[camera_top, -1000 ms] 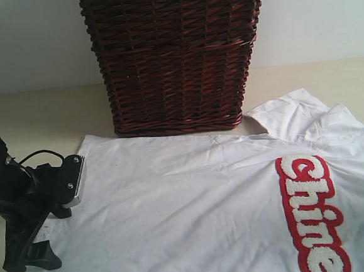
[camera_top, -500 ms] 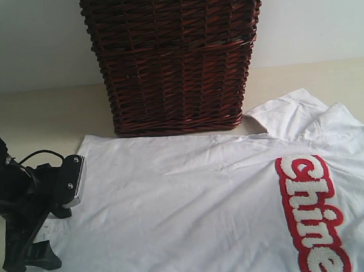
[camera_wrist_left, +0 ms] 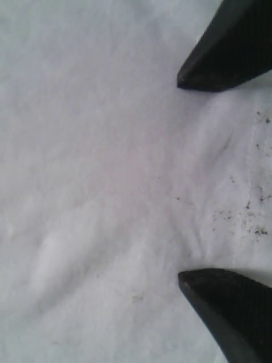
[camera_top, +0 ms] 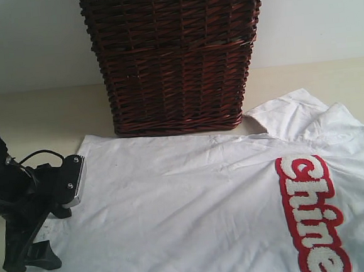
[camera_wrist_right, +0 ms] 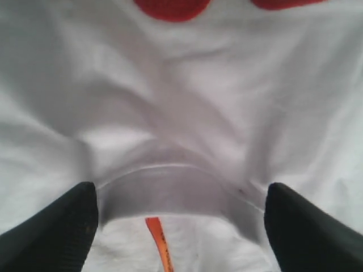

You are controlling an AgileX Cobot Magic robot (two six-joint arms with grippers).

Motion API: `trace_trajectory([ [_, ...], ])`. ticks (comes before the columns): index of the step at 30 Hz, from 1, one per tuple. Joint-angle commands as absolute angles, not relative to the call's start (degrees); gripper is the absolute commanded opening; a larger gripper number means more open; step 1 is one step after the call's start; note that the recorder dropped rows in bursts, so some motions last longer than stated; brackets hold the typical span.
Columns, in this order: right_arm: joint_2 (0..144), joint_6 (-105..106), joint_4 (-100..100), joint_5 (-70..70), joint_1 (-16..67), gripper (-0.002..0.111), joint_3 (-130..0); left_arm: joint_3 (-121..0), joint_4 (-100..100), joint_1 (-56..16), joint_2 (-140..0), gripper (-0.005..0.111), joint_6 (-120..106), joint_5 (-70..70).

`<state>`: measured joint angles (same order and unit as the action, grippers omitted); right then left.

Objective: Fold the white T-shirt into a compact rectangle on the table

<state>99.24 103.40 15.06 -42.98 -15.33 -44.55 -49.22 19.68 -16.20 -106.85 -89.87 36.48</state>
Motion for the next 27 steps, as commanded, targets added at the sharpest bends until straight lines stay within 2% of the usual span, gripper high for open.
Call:
trace_trajectory([
  [1,100.86,102.71,11.26,-42.95,-15.4,0.078,-44.35,-47.91,20.35,-16.5,-109.34,0.082,-90.01,32.57],
  [10,101.37,93.98,-0.57,-42.67,-15.4,0.076,-44.35,-47.91,20.35,-16.5,-109.34,0.082,-90.01,32.57],
  [12,101.64,93.23,0.0,-42.67,-15.4,0.067,-44.35,-47.91,20.35,-16.5,-109.34,0.082,-90.01,32.57],
  [13,102.37,93.23,0.0,-42.67,-15.4,0.06,-44.35,-47.91,20.35,-16.5,-109.34,0.082,-90.01,32.57],
  [15,103.72,92.79,0.0,-42.56,-15.4,0.054,-44.35,-47.91,20.35,-16.5,-109.34,0.082,-90.01,32.57],
  [17,103.52,92.79,0.0,-42.16,-15.4,0.057,-44.35,-47.91,20.35,-16.5,-109.34,0.082,-90.01,32.57],
  [21,98.75,92.79,5.9,-36.98,-15.4,0.076,-44.35,-47.91,20.35,-16.5,-109.34,0.082,-90.01,32.57],
  [24,97.71,93.86,11.96,-33.57,-15.4,0.077,-44.35,-47.91,20.35,-16.5,-109.34,0.082,-90.01,32.57],
  [27,97.94,97.04,14.82,-41.79,-15.4,0.077,-44.35,-47.91,20.35,-16.5,-109.34,0.082,-90.01,32.57],
])
